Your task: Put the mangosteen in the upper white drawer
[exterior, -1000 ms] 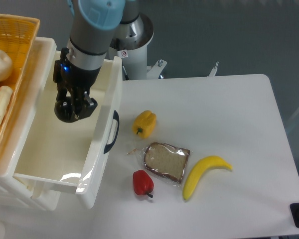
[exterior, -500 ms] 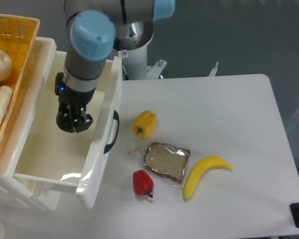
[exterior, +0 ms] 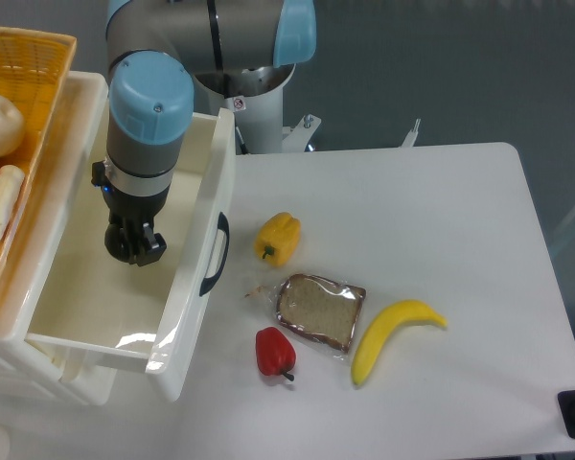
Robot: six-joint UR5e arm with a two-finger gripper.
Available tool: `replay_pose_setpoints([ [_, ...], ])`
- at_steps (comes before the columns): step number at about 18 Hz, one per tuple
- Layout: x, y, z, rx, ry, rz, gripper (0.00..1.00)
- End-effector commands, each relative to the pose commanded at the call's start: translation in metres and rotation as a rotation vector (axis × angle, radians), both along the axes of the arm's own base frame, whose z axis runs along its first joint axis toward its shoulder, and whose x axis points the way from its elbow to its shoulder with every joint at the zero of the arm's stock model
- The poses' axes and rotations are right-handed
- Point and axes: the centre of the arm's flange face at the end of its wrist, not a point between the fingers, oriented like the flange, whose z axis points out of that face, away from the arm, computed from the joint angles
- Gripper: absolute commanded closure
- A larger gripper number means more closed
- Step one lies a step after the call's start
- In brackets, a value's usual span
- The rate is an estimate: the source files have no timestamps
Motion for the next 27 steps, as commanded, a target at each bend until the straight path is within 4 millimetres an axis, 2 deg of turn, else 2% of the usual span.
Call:
replay_pose_setpoints([
  [5,0.003,0.0,0.004,0.02,0.0,-0.032,0.01],
  [9,0.001,-0.01,0.036,0.086,-0.005,-0.002,0.0],
  [10,-0.007,-0.016,0.047,0.109,0.0,0.027,0.0],
  [13,-0.034,-0.039,0.074,0.17,0.008,0.108,0.0],
  [14,-0.047,-0.045,0.077,0.181,0.013,0.135,0.0],
  [18,-0.092,-0.066,0.079,0.194,0.009,0.236,0.0],
  [21,-0.14,-0.093,0.079,0.214,0.007,0.326,0.0],
  [24,-0.184,-0.117,0.068,0.201,0.014,0.4,0.0],
  [26,-0.213,-0.129,0.047,0.179,-0.002,0.429,0.0],
  [27,-0.221,-0.134,0.038,0.167,-0.012,0.444,0.0],
])
